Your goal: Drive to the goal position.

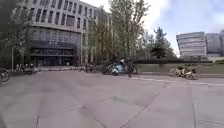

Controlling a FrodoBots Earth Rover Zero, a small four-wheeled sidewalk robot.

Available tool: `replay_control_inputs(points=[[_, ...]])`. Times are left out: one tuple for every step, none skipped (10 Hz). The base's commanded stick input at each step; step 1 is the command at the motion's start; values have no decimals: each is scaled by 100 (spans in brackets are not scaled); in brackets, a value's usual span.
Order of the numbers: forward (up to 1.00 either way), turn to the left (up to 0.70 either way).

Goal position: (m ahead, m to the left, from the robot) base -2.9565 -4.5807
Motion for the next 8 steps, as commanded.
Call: replay_control_inputs(points=[[70, 0], [70, 0], [70, -4], [70, -14], [70, -24], [70, -33], [70, -35], [70, -35]])
